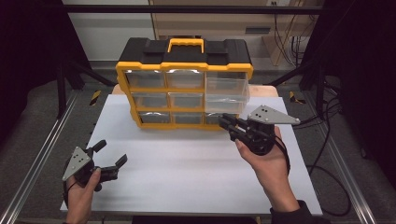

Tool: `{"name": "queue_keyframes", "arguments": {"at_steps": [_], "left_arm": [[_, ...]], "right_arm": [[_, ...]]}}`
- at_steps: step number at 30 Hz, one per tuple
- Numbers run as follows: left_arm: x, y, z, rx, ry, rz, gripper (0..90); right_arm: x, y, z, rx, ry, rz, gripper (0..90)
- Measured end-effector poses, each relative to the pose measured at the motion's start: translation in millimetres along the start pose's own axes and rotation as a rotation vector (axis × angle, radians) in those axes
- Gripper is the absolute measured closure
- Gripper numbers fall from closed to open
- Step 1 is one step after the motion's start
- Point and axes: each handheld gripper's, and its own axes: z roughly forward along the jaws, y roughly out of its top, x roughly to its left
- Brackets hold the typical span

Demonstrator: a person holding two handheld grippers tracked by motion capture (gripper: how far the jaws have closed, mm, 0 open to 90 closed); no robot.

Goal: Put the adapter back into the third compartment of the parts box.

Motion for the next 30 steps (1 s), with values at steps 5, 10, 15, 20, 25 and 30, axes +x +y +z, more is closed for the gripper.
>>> {"name": "queue_keyframes", "arguments": {"at_steps": [5,10,15,20,25,30], "left_arm": [[-0.3,0.0,0.2,0.0,-0.001,-0.001,1.4],[-0.2,0.0,-0.2,-0.001,-0.001,-0.001,1.4],[-0.4,0.0,0.1,0.0,-0.003,-0.001,1.4],[-0.6,0.0,0.3,0.0,-0.005,-0.001,1.4],[-0.7,-0.2,0.7,0.003,-0.006,-0.002,1.4],[-0.6,-0.3,1.0,0.005,-0.005,0.0,1.5]], "right_arm": [[3.0,14.7,0.8,-0.019,-0.01,-0.024,76.9],[2.0,23.4,3.9,-0.026,-0.024,-0.024,76.9],[2.0,32.5,5.1,-0.035,-0.038,-0.034,76.9],[0.0,41.7,6.0,-0.045,-0.049,-0.044,76.9],[-4.9,49.3,8.8,-0.053,-0.062,-0.046,76.9],[-7.3,54.4,11.8,-0.061,-0.075,-0.046,76.9]]}}
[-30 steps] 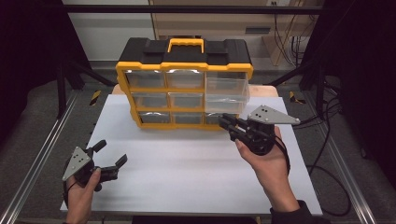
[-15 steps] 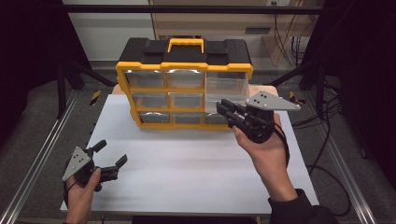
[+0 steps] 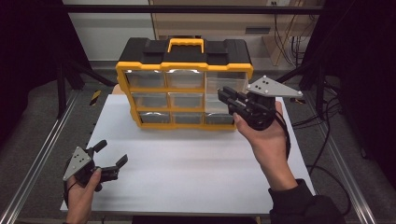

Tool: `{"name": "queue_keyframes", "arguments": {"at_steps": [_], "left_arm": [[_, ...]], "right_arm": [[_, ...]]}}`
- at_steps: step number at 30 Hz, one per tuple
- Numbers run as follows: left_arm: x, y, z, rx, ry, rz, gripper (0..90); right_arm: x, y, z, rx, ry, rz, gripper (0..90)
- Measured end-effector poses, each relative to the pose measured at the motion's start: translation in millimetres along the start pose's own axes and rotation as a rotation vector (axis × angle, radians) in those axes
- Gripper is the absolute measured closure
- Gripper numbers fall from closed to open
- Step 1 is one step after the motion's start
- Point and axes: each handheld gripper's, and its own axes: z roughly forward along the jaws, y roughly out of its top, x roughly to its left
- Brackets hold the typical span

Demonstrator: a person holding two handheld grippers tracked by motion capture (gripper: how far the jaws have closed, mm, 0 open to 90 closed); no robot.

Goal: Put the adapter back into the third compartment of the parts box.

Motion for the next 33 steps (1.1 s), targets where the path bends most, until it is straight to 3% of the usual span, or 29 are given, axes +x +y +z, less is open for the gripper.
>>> {"name": "queue_keyframes", "arguments": {"at_steps": [18,33], "left_arm": [[0.0,0.0,-0.2,0.001,-0.002,0.0,1.4],[-0.1,0.1,0.0,0.004,-0.002,0.005,1.5]], "right_arm": [[-12.7,4.5,6.1,-0.064,-0.073,0.018,76.9],[-24.4,2.8,11.2,-0.082,-0.113,0.051,76.9]]}}
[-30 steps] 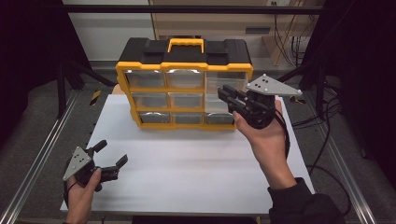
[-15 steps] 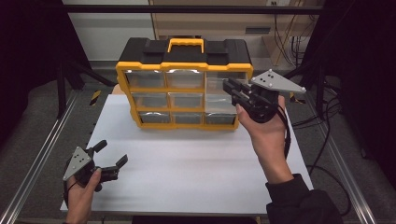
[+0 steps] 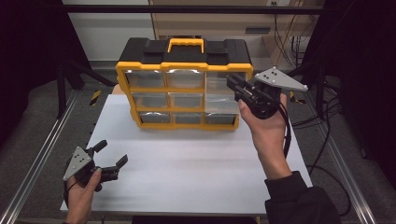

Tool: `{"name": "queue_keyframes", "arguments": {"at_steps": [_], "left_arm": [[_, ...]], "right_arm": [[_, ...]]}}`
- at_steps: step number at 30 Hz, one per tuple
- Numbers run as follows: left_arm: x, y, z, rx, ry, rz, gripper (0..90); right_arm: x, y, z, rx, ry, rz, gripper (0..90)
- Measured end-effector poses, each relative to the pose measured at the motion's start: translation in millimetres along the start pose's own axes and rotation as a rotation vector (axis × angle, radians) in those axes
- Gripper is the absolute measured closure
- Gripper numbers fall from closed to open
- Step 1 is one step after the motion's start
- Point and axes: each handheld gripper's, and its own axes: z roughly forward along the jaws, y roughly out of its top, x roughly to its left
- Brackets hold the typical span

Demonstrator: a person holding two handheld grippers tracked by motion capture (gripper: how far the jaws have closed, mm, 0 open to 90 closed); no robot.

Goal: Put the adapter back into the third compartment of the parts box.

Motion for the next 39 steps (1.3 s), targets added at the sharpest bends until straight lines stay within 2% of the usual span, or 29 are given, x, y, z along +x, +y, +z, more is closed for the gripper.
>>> {"name": "queue_keyframes", "arguments": {"at_steps": [15,39], "left_arm": [[-0.6,0.1,0.4,0.002,-0.002,0.005,1.5],[-1.1,-0.1,1.3,0.008,-0.004,0.011,1.5]], "right_arm": [[-6.9,1.4,2.3,0.0,-0.023,-0.001,76.9],[-18.1,-2.5,6.8,0.031,-0.048,-0.006,76.9]]}}
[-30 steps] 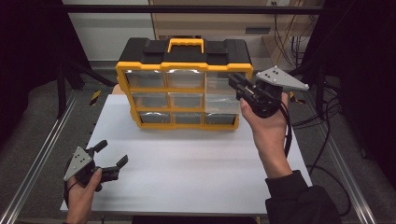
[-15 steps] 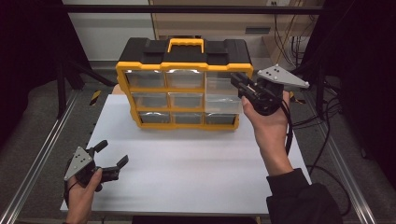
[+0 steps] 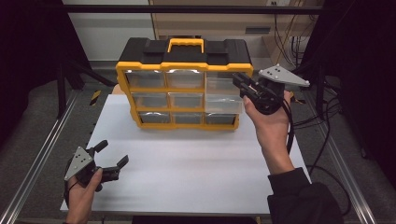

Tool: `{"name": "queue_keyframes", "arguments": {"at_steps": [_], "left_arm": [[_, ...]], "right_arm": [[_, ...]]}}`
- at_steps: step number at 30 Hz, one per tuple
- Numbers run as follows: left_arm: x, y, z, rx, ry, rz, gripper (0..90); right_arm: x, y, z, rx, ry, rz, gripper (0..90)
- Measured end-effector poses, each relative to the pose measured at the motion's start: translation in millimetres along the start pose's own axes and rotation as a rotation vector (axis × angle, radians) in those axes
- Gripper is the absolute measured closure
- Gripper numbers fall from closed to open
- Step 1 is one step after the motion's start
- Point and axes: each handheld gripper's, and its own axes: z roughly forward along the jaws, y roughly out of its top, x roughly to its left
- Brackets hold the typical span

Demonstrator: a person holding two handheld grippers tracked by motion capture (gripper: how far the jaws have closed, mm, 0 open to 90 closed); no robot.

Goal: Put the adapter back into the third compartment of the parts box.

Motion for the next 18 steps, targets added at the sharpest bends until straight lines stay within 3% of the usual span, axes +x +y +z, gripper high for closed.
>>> {"name": "queue_keyframes", "arguments": {"at_steps": [16,18], "left_arm": [[-0.1,0.1,0.0,0.001,-0.001,0.002,1.5],[-0.2,0.1,0.2,0.001,-0.001,0.002,1.5]], "right_arm": [[3.6,-6.1,10.6,0.044,0.012,0.004,76.5],[4.5,-6.0,11.6,0.036,0.023,0.013,70.3]]}}
